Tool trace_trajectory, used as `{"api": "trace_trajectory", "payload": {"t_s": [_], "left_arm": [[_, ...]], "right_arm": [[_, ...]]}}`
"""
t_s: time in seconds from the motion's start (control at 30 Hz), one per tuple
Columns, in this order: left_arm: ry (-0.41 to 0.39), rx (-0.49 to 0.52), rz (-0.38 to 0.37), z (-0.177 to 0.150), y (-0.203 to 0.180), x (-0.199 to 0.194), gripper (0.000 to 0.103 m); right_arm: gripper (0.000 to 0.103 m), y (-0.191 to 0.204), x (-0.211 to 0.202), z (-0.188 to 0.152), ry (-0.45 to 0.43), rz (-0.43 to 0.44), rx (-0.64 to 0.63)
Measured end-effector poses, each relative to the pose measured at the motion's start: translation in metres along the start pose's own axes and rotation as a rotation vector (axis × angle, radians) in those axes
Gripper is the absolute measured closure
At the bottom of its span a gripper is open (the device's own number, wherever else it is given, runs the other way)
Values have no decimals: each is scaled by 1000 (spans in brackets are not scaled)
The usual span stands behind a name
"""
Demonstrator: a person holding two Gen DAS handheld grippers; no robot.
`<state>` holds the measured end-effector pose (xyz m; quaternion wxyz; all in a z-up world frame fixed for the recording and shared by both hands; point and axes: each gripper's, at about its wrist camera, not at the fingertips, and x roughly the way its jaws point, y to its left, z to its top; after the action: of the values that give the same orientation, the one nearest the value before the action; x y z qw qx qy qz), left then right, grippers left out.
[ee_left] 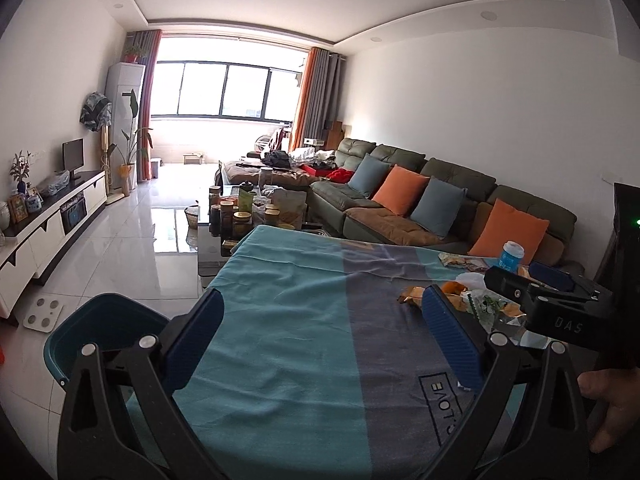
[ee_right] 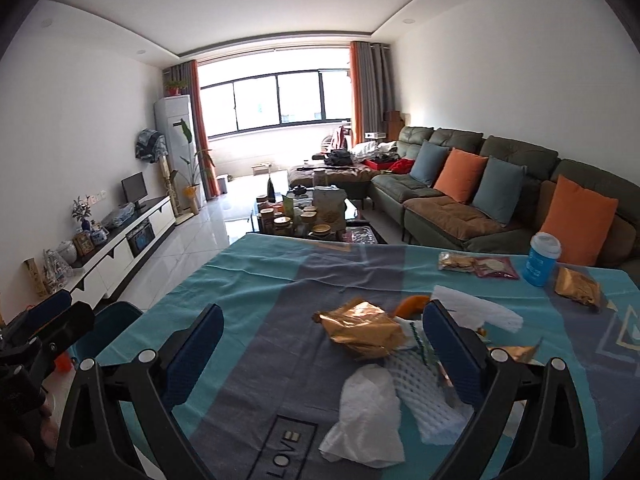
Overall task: Collect trash
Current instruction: 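Return both tools to the table toward the remaining trash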
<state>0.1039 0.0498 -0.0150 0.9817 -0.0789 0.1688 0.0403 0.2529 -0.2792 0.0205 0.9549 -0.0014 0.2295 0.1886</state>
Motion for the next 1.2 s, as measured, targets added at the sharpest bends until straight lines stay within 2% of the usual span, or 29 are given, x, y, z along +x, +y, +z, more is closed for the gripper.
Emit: {"api": "trace_trajectory", "payload": {"t_s": [0.33, 0.5, 0.77, 1.2], "left_arm": [[-11, 35, -21, -22, -43, -5, 5], [30, 45, -38, -32, -50, 0, 5], [49, 70, -56, -44, -59, -8, 5], [90, 95, -79, -46, -69, 13, 5]], "right_arm": [[7, -29, -30, -37, 14, -105, 45], [7, -35, -44, -50, 28, -135, 60], [7, -46, -60, -65, 30, -156, 91], [7, -58, -69, -72, 35, -185, 114]]}}
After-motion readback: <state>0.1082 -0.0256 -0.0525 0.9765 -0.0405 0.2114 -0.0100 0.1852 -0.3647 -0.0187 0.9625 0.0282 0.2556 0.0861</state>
